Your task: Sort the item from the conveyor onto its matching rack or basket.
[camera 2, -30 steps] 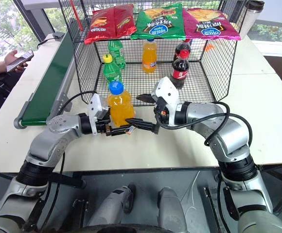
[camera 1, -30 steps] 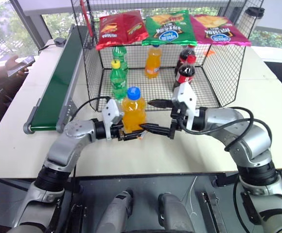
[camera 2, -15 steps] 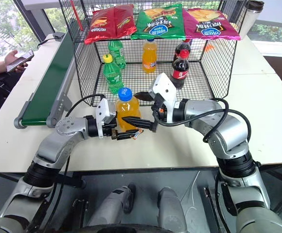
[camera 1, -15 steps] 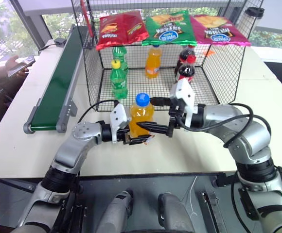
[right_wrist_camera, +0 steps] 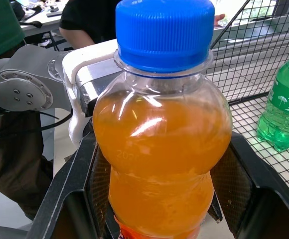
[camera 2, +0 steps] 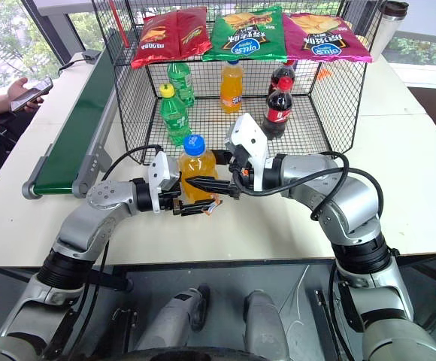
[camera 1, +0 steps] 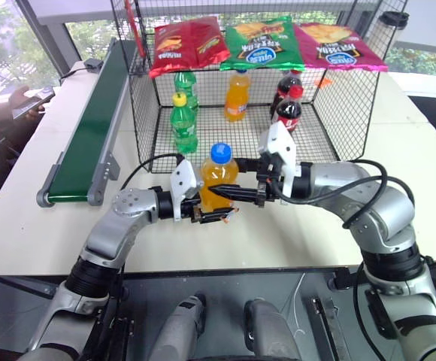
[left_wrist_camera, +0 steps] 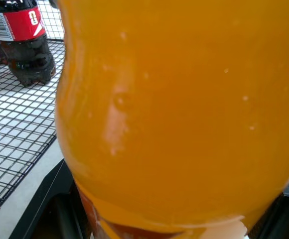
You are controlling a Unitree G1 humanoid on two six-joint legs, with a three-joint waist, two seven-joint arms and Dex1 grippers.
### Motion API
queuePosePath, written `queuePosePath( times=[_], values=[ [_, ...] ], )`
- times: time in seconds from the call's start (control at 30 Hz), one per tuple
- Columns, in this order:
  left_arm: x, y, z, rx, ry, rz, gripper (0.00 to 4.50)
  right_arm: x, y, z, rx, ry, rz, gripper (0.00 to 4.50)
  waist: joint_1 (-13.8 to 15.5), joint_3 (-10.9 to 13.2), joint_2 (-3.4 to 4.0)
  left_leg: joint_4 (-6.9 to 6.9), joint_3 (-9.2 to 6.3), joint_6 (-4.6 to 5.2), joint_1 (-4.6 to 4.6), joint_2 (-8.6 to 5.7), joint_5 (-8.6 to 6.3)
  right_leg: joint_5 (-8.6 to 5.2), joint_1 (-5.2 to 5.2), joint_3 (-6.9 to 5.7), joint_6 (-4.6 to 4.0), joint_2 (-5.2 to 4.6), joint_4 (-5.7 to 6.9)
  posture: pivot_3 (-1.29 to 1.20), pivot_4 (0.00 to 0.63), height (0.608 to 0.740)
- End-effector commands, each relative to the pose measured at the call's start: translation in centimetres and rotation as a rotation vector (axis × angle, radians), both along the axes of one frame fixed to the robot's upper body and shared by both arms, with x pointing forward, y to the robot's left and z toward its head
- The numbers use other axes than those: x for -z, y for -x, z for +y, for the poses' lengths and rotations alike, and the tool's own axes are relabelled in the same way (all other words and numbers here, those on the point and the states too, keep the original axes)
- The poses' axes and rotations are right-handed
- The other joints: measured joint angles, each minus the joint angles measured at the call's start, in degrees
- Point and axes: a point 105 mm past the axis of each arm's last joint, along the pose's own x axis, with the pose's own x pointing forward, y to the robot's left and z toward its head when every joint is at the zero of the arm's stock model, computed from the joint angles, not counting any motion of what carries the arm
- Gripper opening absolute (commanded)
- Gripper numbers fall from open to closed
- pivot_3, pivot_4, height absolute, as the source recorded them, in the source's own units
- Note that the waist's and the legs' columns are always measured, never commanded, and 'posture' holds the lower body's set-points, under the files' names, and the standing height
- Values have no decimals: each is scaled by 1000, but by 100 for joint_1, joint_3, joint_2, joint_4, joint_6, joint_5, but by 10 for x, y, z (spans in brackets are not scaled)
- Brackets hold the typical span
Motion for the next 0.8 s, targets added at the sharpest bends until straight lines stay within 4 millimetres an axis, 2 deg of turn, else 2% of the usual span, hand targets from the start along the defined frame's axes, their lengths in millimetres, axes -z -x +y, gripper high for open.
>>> queuePosePath(
  times=[0.03, 0.13, 0.2, 0.27, 0.47, 0.63, 0.8],
  values=[
    [-9, 3, -5, 20, -4, -28, 2980, -22, 5, 1, -16, -37, -86, 2281, -1, 0, 0, 0, 0, 0, 0, 0, 0, 0, 0, 0, 0, 0, 0, 0, 150, 739],
    [-10, 3, -5, 21, -2, -24, 2980, -22, 4, 1, -9, -35, -86, 2281, -2, 0, 0, 0, 0, 0, 0, 0, 0, 0, 0, 0, 0, 0, 0, 0, 150, 739],
    [-9, 1, -5, 11, -2, 9, 3985, -22, 4, 1, -6, -35, -86, 2281, -2, 0, 0, 0, 0, 0, 0, 0, 0, 0, 0, 0, 0, 0, 0, 0, 150, 739],
    [-8, 2, -5, 26, -6, 35, 4450, -22, 3, 1, -2, -35, -88, 2281, -1, 0, 0, 2, 0, 0, 0, 0, 0, 1, 0, 0, 1, 1, 2, 0, 150, 739],
    [-8, 1, 0, 4, -16, 35, 4450, -22, 1, 0, 14, -39, -92, 2281, -6, 0, 0, 3, 0, 0, 0, 0, 0, 1, 1, 0, 1, 2, 2, 0, 150, 739],
    [-16, -11, 16, -120, -6, -13, 4450, -22, -7, -3, 50, -42, -101, 2281, -7, 0, 0, 5, 0, 0, 0, 0, 0, 2, 1, 0, 0, 2, 2, 0, 150, 739],
    [-19, -9, 30, -169, 7, -12, 4450, -25, -20, -5, 128, -69, -121, 2281, -10, 0, 0, 5, -1, 0, 1, 0, 0, 3, 1, 1, 0, 3, 3, 0, 150, 739]
  ],
)
